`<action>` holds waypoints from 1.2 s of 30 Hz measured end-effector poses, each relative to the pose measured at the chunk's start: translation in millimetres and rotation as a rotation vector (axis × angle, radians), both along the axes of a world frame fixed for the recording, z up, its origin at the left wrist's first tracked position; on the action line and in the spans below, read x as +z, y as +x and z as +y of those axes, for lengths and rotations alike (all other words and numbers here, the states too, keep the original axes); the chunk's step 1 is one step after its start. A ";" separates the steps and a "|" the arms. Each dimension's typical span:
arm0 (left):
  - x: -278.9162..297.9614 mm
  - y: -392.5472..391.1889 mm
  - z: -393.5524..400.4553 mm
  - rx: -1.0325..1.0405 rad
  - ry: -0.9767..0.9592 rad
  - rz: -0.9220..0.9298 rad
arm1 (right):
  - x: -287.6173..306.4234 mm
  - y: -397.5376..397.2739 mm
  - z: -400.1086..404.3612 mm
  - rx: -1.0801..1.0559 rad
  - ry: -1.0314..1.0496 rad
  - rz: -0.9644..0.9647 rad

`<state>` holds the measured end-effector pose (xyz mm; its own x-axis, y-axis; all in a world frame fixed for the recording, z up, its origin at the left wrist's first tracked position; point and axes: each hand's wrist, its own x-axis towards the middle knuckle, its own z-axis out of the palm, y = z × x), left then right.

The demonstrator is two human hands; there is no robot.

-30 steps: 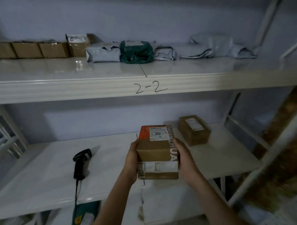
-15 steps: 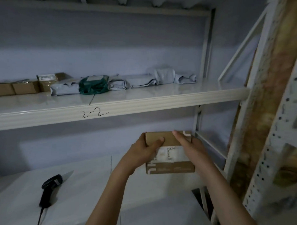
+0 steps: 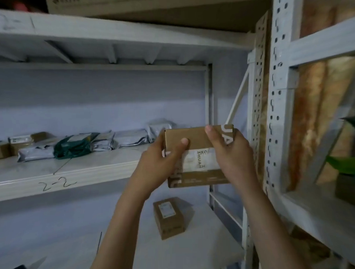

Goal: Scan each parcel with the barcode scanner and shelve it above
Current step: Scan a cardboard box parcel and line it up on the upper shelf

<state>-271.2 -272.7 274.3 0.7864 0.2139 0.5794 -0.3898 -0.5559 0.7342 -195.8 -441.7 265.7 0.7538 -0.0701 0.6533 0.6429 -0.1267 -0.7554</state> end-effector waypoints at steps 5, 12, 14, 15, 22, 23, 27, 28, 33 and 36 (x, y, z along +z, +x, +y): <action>3.7 64.9 -2.7 -0.157 -0.013 -0.171 | -5.0 55.6 17.3 0.105 0.216 -0.109; -9.6 174.9 7.3 -0.188 0.090 -0.132 | -16.3 149.6 18.3 -0.056 0.210 -0.076; -12.6 201.1 3.7 -0.219 0.093 -0.101 | -16.1 170.7 17.2 -0.092 0.208 -0.057; -14.1 213.0 2.0 -0.235 0.087 -0.085 | -15.7 179.5 17.3 -0.118 0.203 -0.048; -6.8 281.6 5.9 -0.191 0.108 -0.035 | -8.8 236.7 20.9 -0.248 0.104 -0.038; -4.8 288.8 6.2 -0.171 0.129 -0.030 | -5.5 245.6 21.8 -0.291 0.084 -0.043; 6.1 312.4 1.6 -0.108 0.314 -0.032 | 7.7 276.0 28.7 -0.430 0.022 0.001; 8.9 317.8 1.1 -0.082 0.352 -0.026 | 10.6 283.4 31.5 -0.436 -0.023 0.029; 20.1 342.9 3.6 0.037 0.526 0.051 | 23.6 319.7 47.1 -0.432 -0.266 0.121; 26.9 358.6 4.6 0.151 0.608 0.103 | 28.5 335.6 58.9 -0.279 -0.289 0.280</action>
